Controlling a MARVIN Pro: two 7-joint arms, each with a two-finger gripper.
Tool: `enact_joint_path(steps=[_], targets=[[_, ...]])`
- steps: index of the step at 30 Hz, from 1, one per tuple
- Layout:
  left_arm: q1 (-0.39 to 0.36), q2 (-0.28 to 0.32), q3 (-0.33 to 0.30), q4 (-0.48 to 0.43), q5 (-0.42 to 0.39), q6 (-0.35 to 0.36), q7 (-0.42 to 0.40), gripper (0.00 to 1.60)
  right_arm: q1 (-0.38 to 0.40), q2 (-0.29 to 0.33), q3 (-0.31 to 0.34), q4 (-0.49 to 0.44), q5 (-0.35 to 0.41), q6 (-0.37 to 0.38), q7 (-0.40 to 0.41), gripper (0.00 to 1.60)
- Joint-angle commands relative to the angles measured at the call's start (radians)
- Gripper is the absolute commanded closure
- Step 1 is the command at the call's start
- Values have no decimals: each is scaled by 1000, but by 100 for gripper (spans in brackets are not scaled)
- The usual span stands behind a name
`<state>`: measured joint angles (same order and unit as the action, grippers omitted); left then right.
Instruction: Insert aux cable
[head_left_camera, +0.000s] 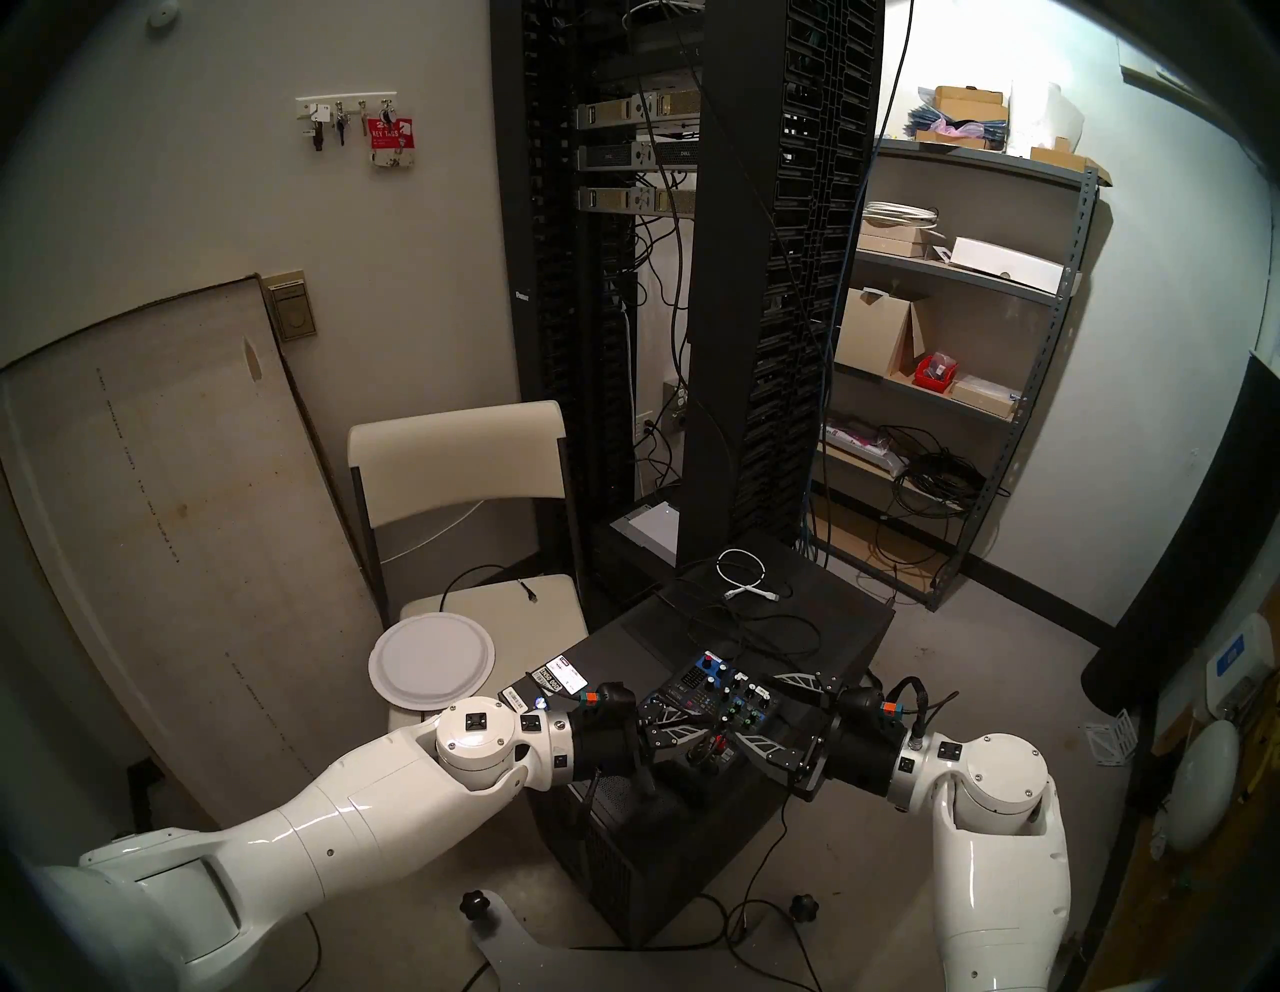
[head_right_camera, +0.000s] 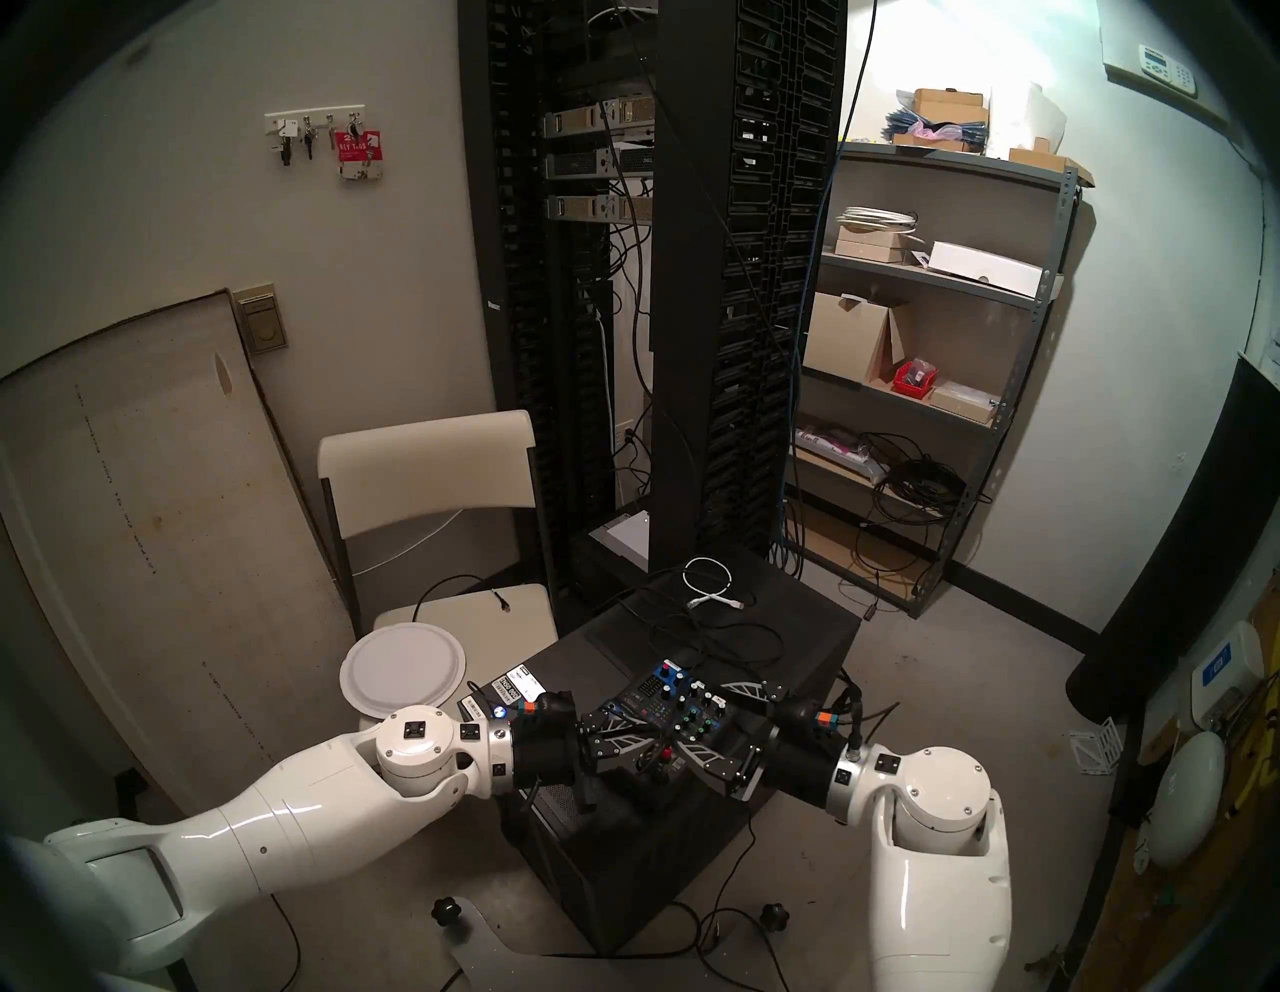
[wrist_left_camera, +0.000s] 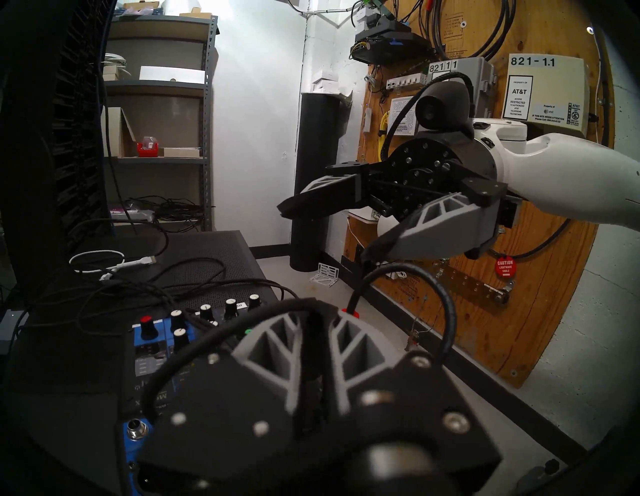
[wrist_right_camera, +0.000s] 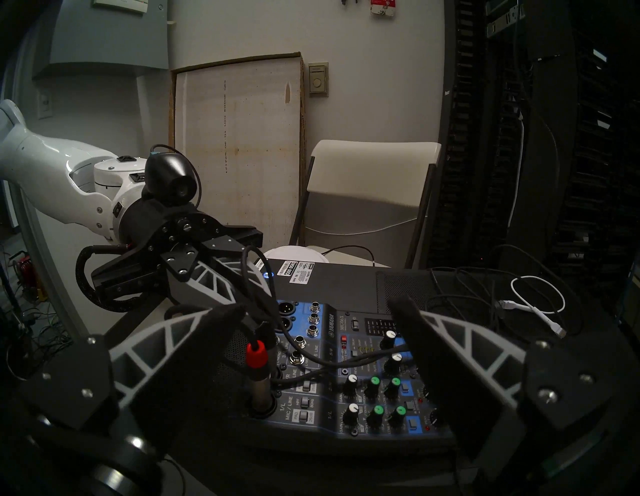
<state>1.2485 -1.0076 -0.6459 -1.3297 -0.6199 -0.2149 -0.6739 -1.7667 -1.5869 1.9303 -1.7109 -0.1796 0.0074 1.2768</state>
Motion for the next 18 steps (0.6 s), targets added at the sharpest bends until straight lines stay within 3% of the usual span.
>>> enact_joint_path(steps=[1, 4, 8, 14, 16, 18], targets=[[23, 25, 2, -47, -4, 11, 9, 82, 9, -4, -3, -14, 5, 0, 1, 0], [22, 29, 1, -59, -5, 13, 13, 67, 9, -5, -3, -15, 4, 0, 2, 0], [23, 33, 2, -67, -6, 16, 19, 70, 9, -6, -2, -14, 4, -1, 3, 0], [30, 47, -2, -80, -11, 12, 31, 60, 11, -7, -2, -14, 3, 0, 6, 0], [32, 51, -4, -84, -12, 9, 37, 48, 11, -8, -3, -14, 3, -1, 6, 0], [34, 59, -7, -92, -15, 11, 40, 51, 12, -9, -3, -15, 2, -2, 6, 0]])
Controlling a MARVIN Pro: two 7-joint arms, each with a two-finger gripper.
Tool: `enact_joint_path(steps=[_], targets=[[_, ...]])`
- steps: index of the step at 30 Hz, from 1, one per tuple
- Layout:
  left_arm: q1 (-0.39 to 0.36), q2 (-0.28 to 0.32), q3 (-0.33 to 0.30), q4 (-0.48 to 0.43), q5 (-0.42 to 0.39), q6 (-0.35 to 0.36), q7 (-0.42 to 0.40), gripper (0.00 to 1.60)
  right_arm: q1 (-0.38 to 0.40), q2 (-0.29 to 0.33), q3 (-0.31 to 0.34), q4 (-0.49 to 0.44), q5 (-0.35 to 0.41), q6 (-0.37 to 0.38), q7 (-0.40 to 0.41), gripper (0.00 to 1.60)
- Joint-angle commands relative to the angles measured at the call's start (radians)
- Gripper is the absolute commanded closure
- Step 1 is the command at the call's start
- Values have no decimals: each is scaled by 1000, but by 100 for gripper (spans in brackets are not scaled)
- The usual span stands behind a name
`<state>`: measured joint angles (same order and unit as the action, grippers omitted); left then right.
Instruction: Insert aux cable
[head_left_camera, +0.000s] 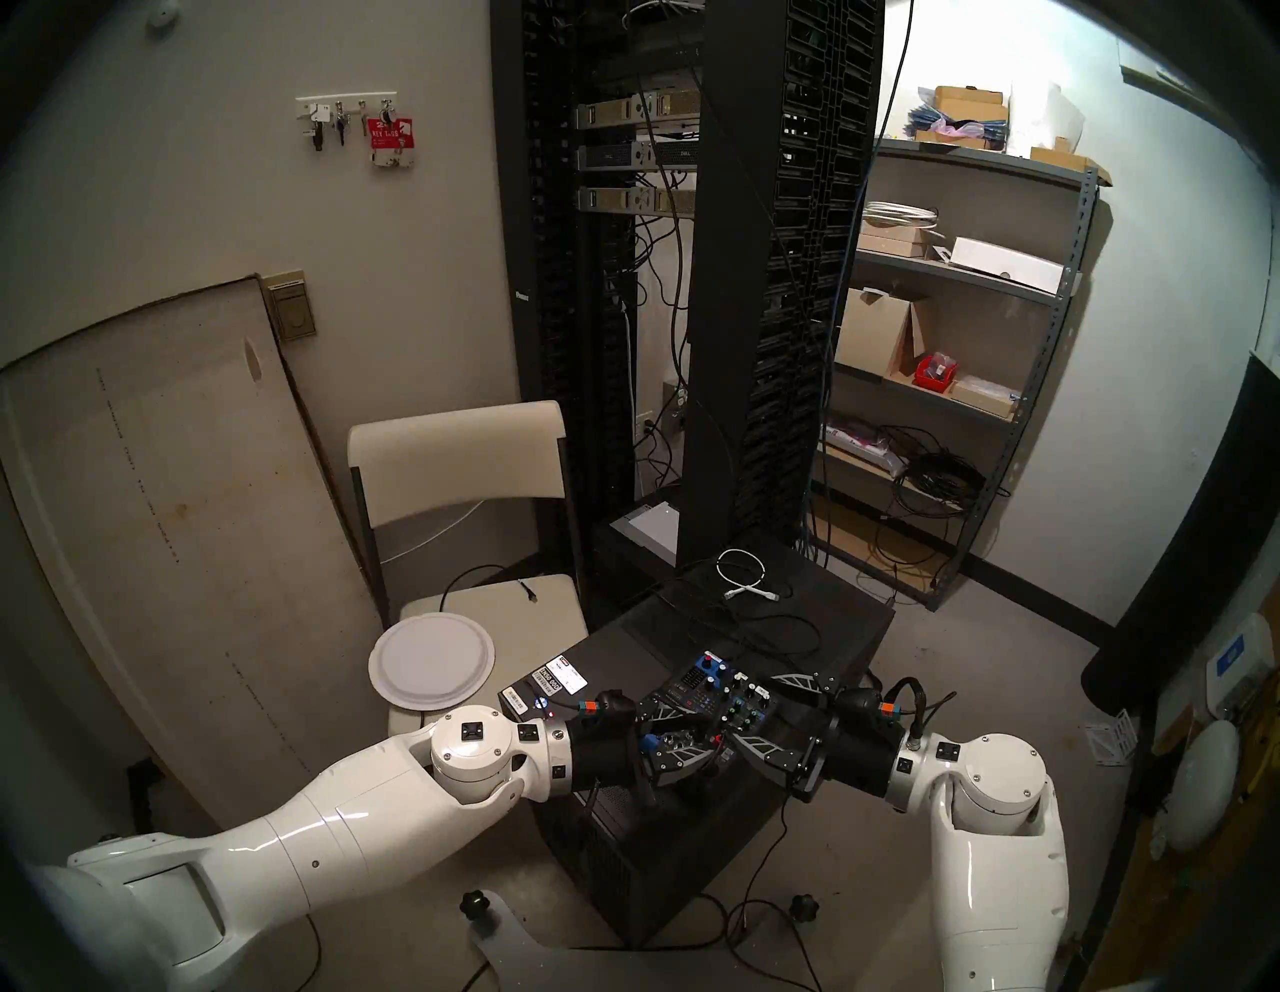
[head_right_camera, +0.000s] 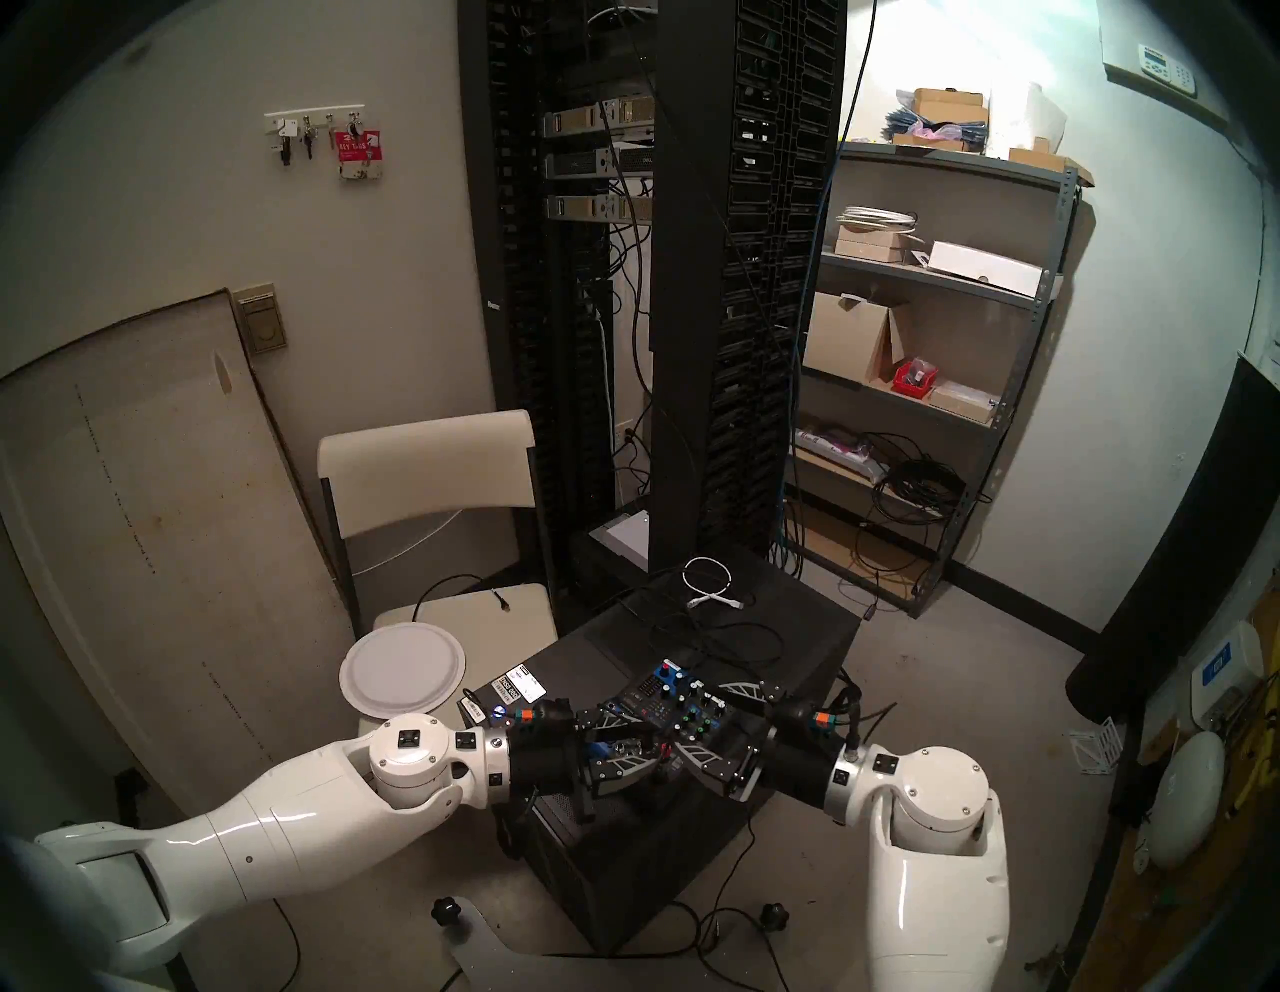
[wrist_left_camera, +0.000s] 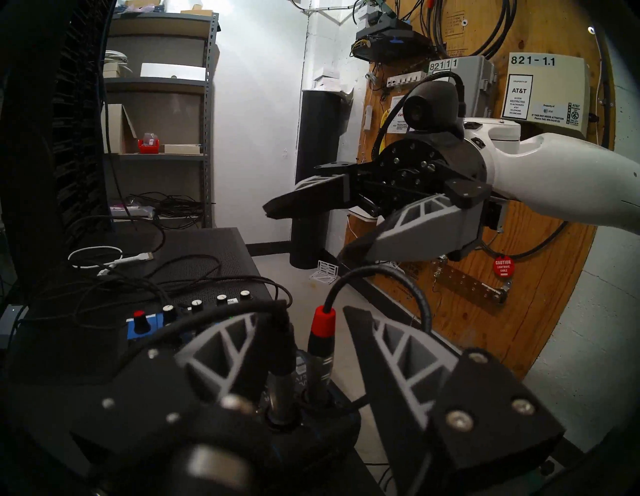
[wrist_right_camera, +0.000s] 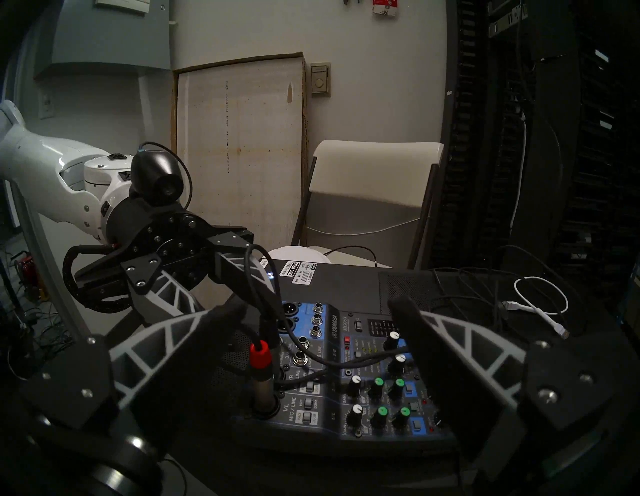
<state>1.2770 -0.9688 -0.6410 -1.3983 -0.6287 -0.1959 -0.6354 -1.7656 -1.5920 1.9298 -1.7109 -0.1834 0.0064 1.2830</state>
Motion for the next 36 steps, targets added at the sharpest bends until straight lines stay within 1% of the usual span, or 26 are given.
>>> enact_joint_path(steps=[1, 15, 20, 21, 26, 27, 30, 36], targets=[[5, 20, -12, -23, -6, -8, 2, 51, 11, -4, -3, -15, 6, 0, 0, 0], [38, 70, -28, -104, -20, -11, 30, 53, 14, -8, -2, -16, 4, 1, 1, 0], [74, 118, -47, -164, -43, -16, 49, 53, 15, -10, 0, -17, 1, 0, -1, 0], [82, 128, -52, -173, -48, -16, 56, 50, 16, -10, 0, -16, 0, 0, -1, 0], [125, 169, -63, -195, -65, -31, 73, 50, 18, -8, 2, -14, -2, 0, -1, 0], [125, 169, -63, -195, -65, -31, 73, 50, 18, -8, 2, -14, -2, 0, -1, 0], [156, 204, -71, -231, -74, -42, 90, 51, 21, -8, 5, -10, -3, -3, -3, 0], [189, 264, -105, -294, -89, -71, 127, 47, 28, -9, 9, -11, -5, -4, -11, 0]])
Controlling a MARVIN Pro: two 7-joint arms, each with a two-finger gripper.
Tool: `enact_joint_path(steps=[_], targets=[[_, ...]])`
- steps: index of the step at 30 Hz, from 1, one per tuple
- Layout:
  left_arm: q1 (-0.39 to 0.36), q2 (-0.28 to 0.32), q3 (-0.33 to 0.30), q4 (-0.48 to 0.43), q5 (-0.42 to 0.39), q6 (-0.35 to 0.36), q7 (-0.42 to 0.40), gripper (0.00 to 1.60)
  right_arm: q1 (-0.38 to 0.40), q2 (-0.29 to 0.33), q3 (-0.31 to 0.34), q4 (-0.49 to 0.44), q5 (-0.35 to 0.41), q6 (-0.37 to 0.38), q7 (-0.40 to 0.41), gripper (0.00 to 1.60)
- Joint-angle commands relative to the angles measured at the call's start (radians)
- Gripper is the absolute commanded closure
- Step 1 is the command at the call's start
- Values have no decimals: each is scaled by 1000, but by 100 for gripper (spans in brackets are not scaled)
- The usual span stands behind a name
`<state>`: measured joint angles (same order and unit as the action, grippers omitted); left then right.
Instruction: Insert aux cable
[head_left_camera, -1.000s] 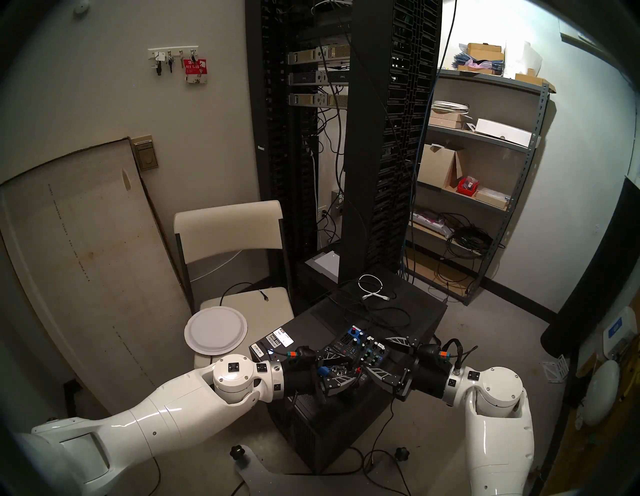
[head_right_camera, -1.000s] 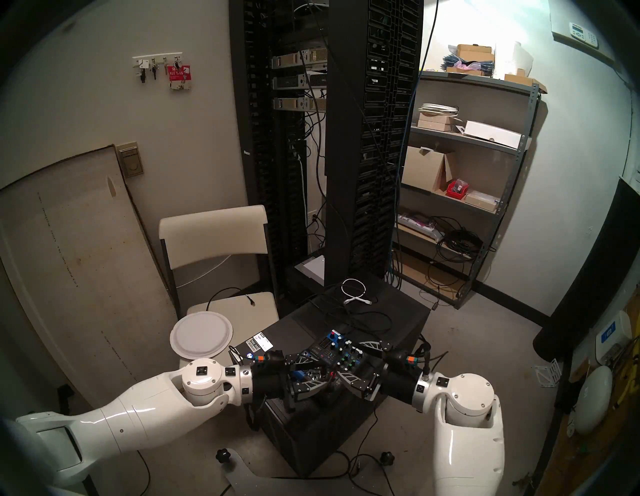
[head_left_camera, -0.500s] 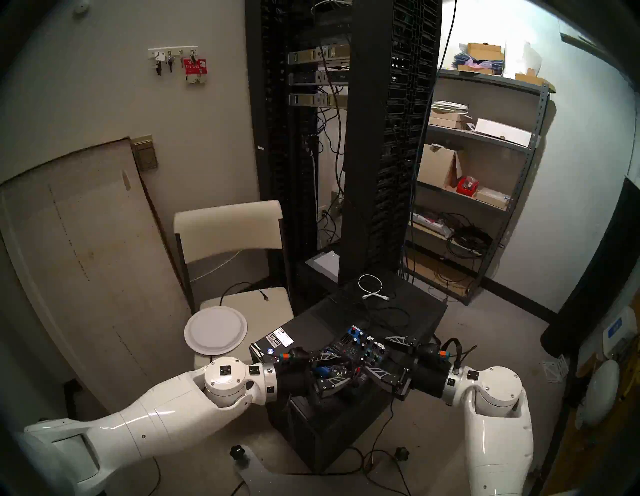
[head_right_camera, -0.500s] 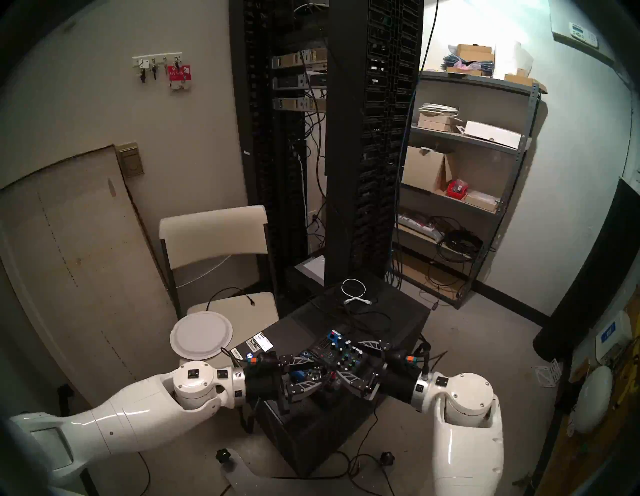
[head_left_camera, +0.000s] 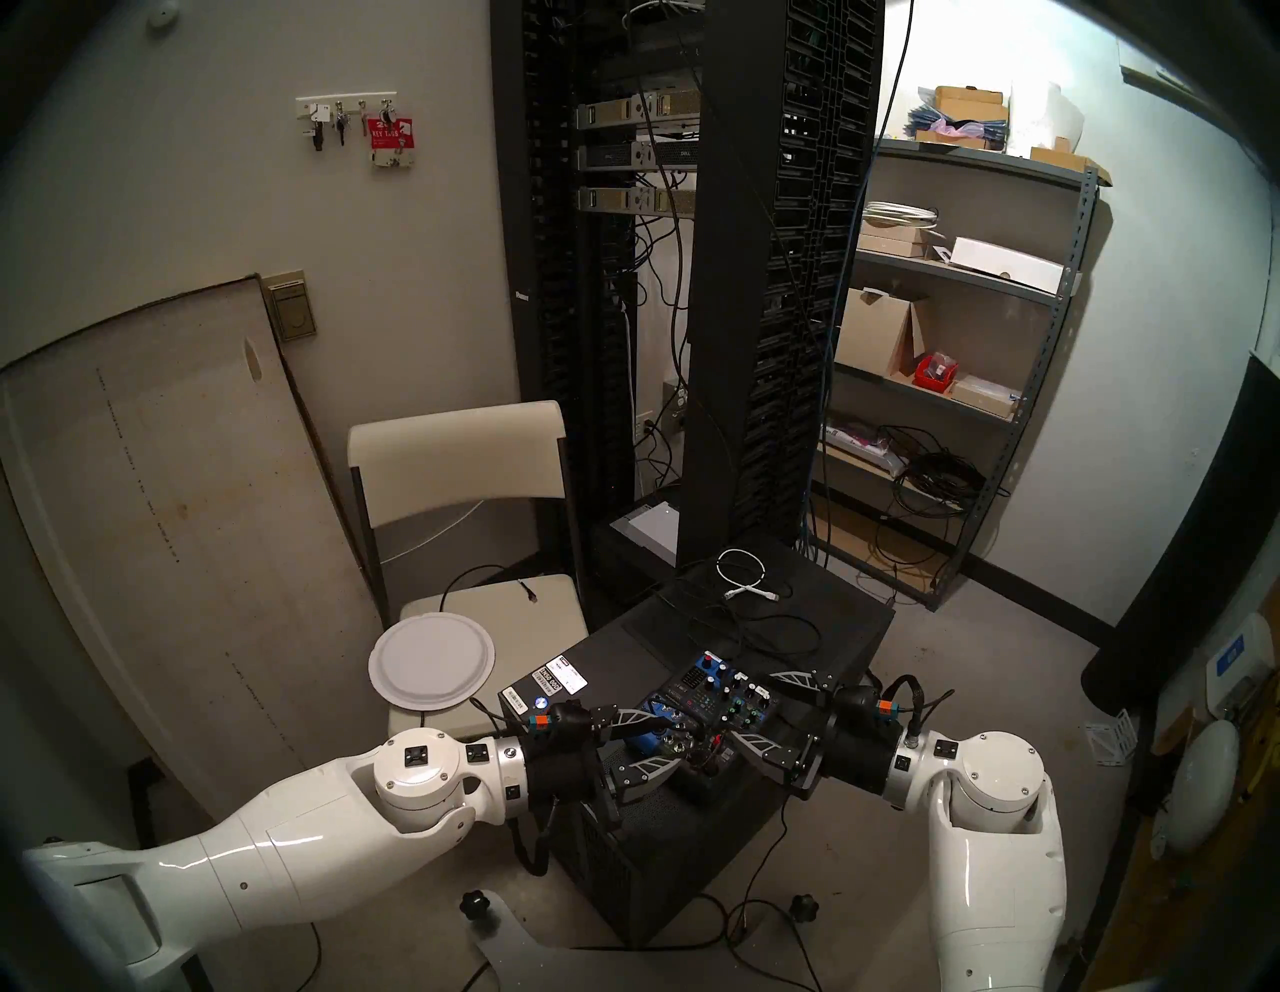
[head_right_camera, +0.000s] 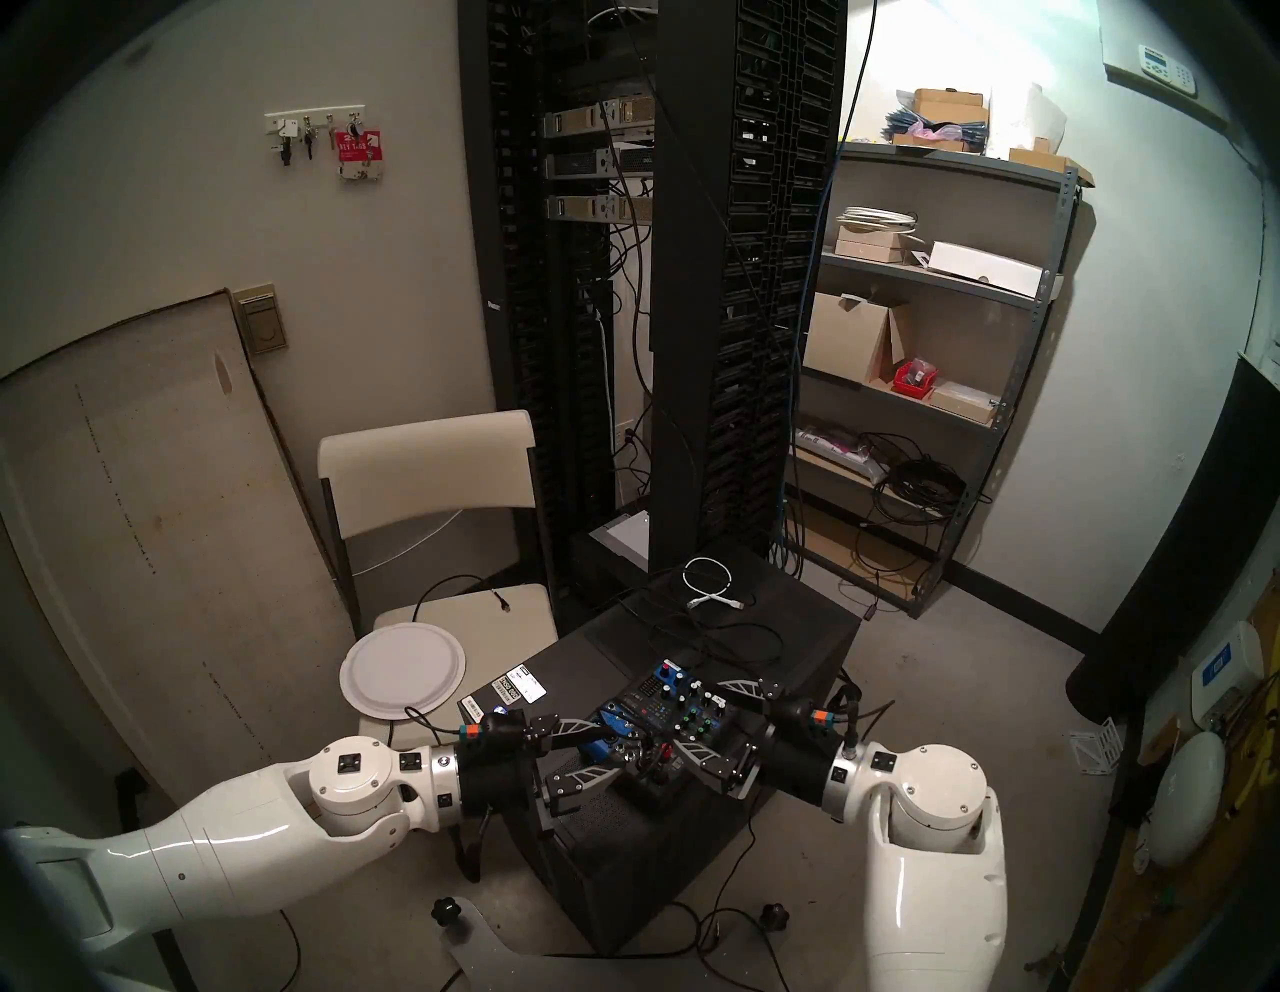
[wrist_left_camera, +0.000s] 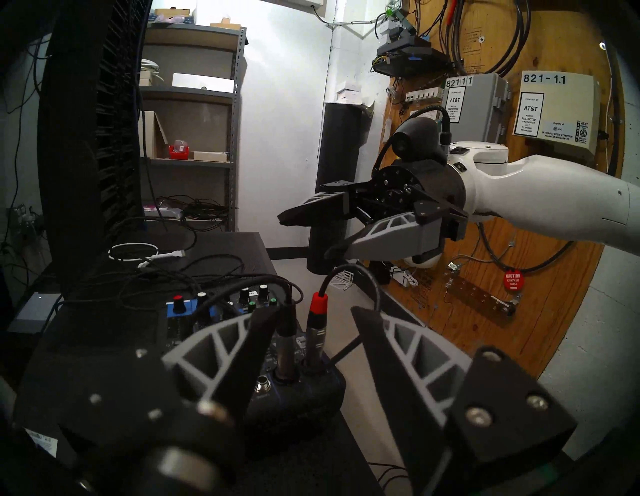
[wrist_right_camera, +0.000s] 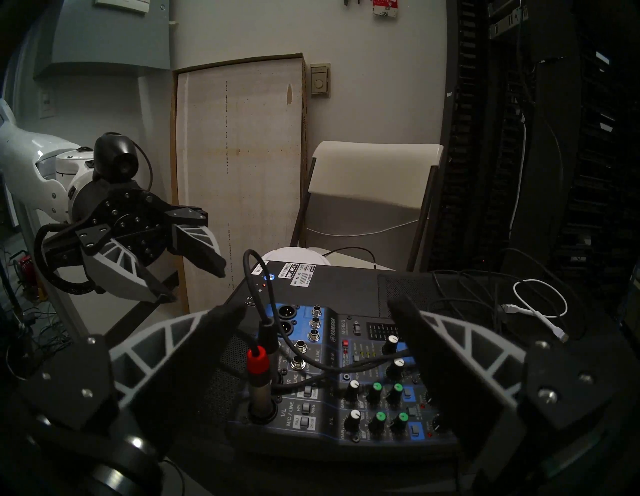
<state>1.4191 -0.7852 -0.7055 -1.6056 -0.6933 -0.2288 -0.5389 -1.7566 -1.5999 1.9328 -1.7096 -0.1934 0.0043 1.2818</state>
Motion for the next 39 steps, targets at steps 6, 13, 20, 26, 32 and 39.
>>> enact_joint_path(steps=[6, 13, 20, 26, 32, 39], targets=[[81, 156, -92, -143, -48, -79, 70, 46, 32, -2, 29, -18, 16, 0, -24, 0], [95, 212, -156, -178, -75, -115, 118, 43, 54, -22, 66, -26, 31, -5, -59, 0], [81, 194, -192, -156, -98, -131, 150, 41, 73, -25, 80, -28, 53, -15, -102, 0], [50, 166, -197, -129, -104, -120, 152, 38, 91, -30, 92, -30, 67, -19, -137, 0], [33, 152, -199, -108, -111, -116, 152, 38, 102, -32, 112, -29, 76, -22, -156, 0], [23, 148, -200, -98, -117, -120, 148, 35, 89, -35, 121, -28, 87, -19, -159, 0]])
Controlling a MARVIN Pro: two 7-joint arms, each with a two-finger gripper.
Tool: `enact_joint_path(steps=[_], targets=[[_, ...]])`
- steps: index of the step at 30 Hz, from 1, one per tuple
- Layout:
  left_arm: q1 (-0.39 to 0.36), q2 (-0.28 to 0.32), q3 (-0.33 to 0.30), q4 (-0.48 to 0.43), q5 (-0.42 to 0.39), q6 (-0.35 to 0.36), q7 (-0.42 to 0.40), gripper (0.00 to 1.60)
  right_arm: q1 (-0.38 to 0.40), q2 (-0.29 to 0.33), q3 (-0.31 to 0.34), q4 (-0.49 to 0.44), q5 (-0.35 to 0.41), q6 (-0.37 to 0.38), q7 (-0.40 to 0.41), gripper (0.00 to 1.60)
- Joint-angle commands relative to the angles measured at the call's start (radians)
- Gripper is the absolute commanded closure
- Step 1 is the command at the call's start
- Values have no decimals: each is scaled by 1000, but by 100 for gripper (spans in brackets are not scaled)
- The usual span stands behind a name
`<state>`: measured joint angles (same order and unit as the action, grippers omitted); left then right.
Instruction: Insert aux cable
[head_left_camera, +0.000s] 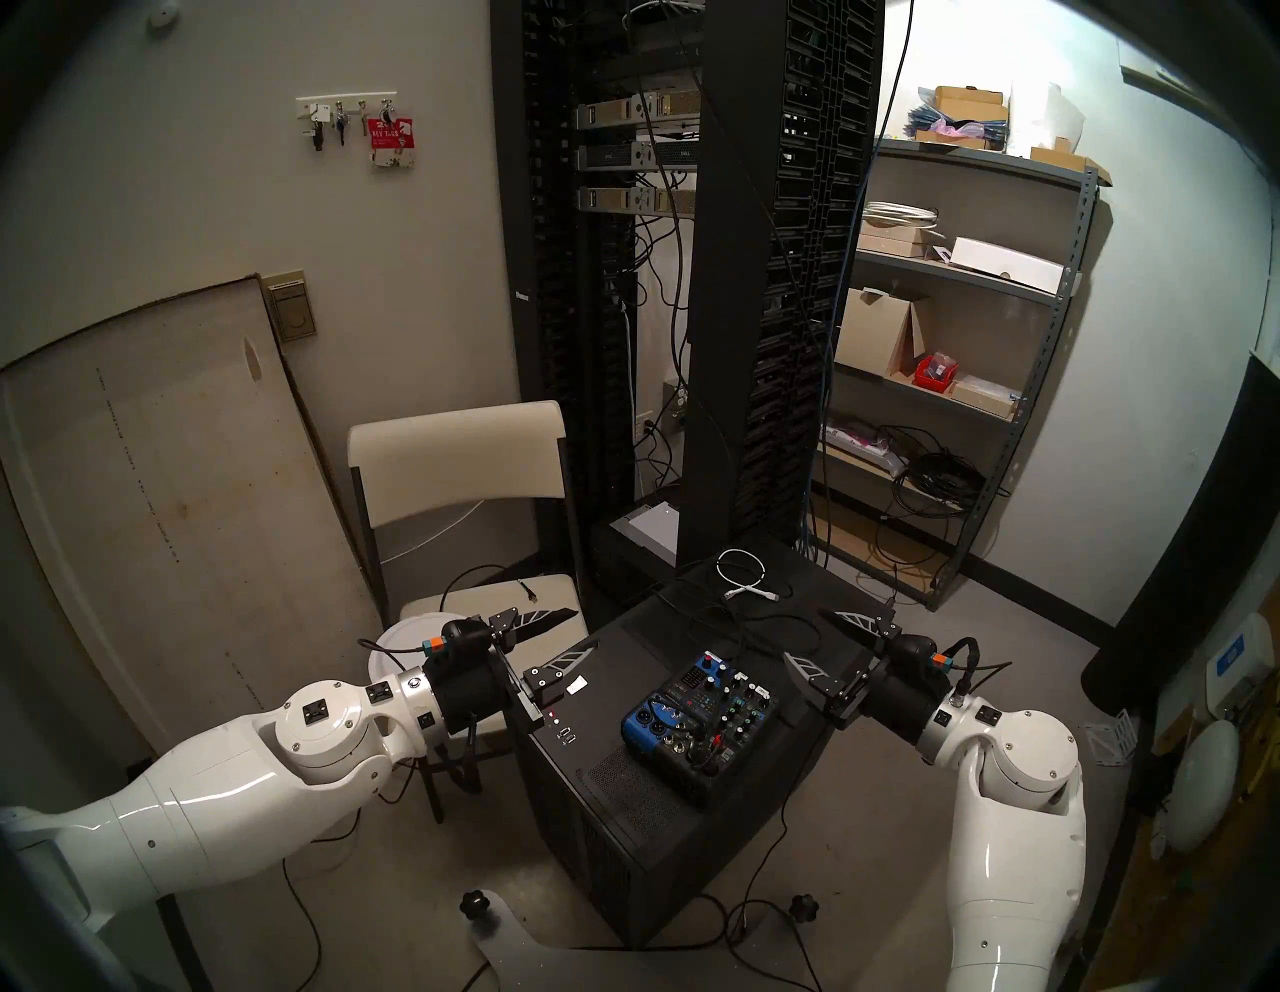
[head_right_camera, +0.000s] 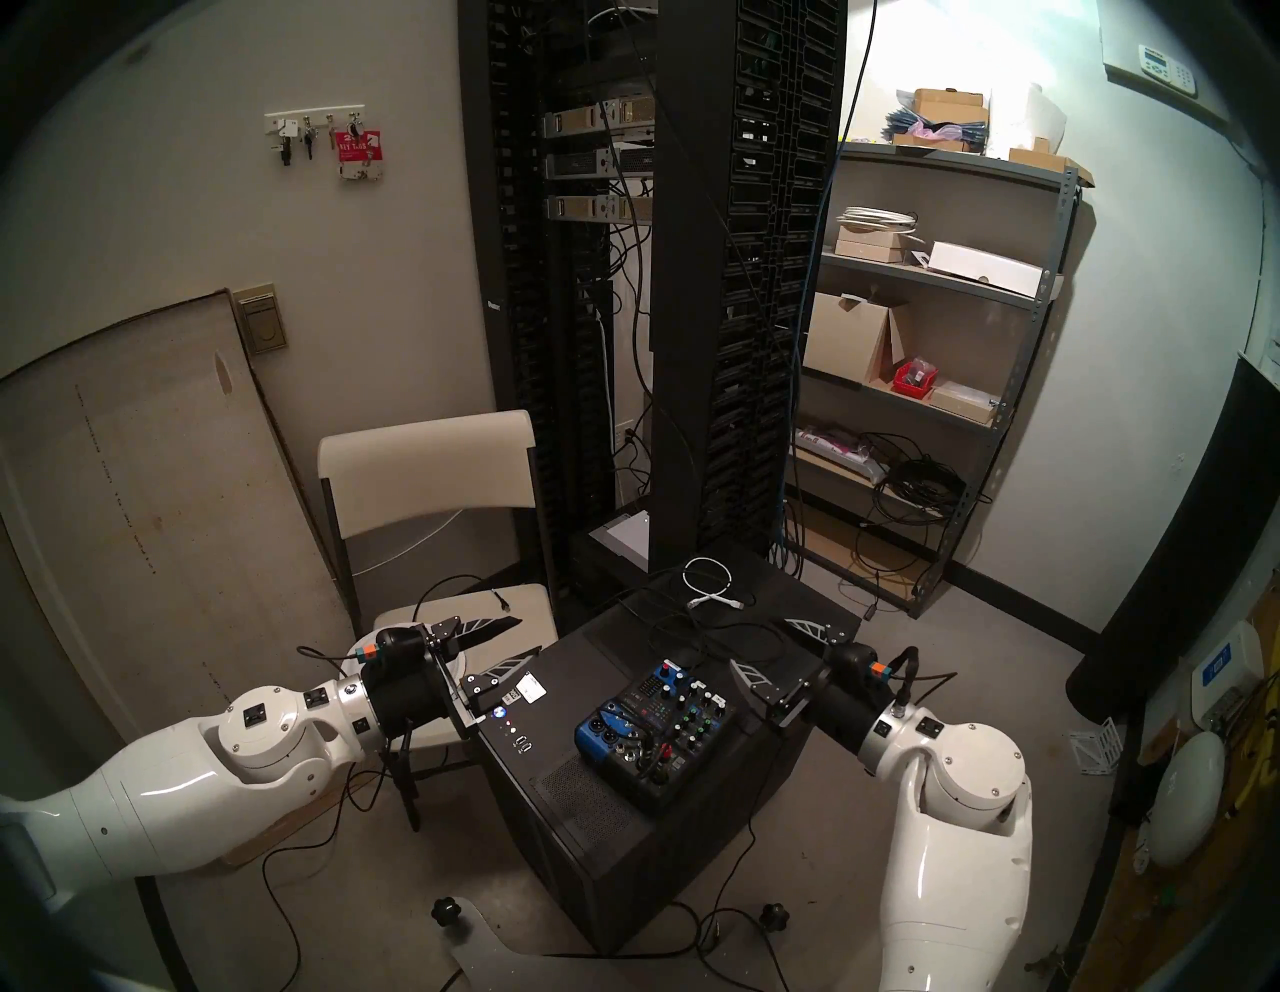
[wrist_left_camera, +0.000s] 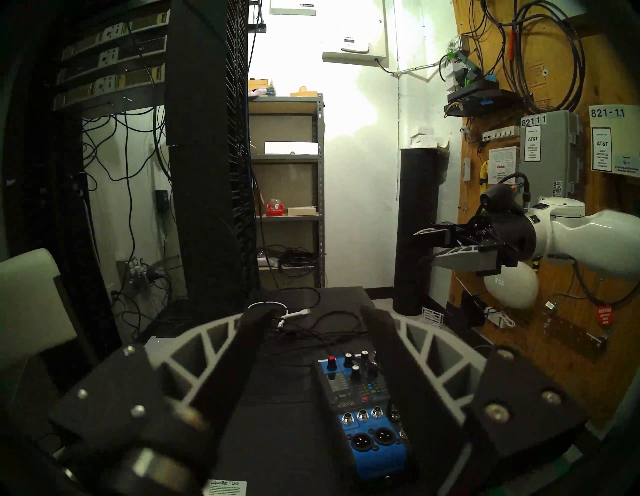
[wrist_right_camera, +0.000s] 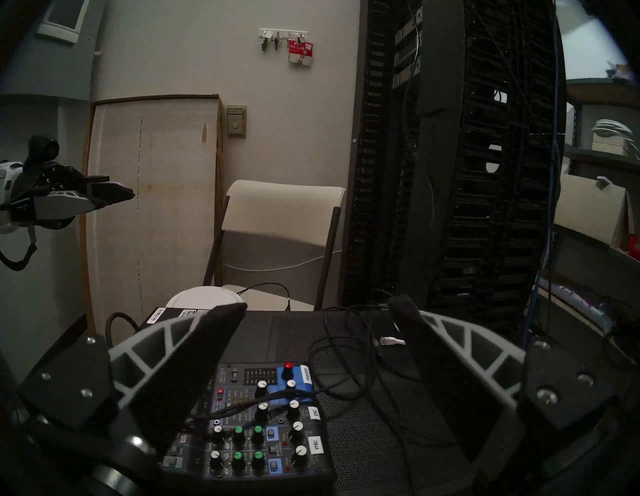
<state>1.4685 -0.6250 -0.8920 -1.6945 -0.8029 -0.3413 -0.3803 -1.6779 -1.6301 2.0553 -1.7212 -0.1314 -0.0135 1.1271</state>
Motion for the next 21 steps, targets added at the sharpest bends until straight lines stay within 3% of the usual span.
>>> enact_joint_path(steps=[1, 4, 6, 21], targets=[[-27, -13, -13, -9, -8, -8, -12, 35, 7, -5, -2, -16, 27, 2, -3, 0], [-29, -14, -13, -8, -9, -10, -13, 22, 0, -6, -5, -17, 31, -1, -6, 0], [-29, -15, -15, -10, -10, -11, -12, 0, -2, -6, -6, -15, 36, -2, -10, 0], [-29, -15, -16, -9, -11, -10, -14, 0, -2, -8, -6, -16, 36, -3, -11, 0]])
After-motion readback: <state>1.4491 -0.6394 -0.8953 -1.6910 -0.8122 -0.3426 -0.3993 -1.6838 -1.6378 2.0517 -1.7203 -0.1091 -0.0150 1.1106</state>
